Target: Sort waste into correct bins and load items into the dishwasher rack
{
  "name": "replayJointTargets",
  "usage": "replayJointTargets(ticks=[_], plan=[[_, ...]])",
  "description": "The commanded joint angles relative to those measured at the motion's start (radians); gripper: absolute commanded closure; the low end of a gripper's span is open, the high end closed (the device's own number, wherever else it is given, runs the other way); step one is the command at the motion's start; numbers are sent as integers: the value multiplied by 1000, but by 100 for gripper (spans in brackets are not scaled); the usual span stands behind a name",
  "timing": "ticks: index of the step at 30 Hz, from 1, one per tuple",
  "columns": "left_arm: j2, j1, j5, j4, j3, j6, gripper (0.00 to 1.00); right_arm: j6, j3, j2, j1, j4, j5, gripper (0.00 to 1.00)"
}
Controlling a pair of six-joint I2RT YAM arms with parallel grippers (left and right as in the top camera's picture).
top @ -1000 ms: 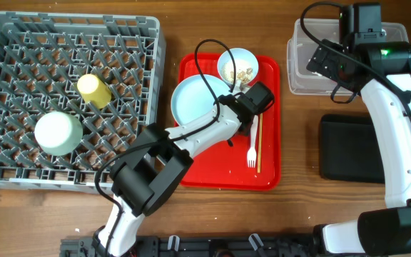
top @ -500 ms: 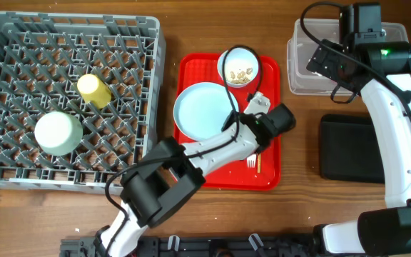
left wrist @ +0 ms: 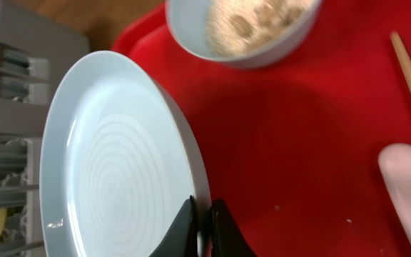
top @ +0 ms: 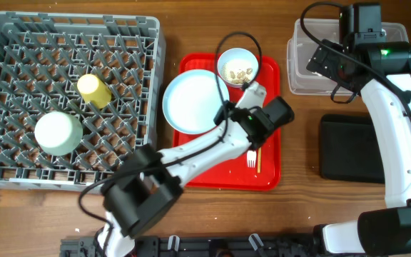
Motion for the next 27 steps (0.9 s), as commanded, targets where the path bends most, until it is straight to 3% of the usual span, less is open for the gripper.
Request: replayJointTargets(ticks=[1,16,21,27], plan=[[-90,43,25,-14,-4,-40,96,-10,-3,-23,3,3,21,0],[-360,317,161,29,-4,-27,96,-10,-3,-23,3,3,21,0],[-398,344,157,57,-4,21,96,-10,-3,-23,3,3,21,0],[-407,433,138,63,-3,-2,96,-10,-3,-23,3,3,21,0]])
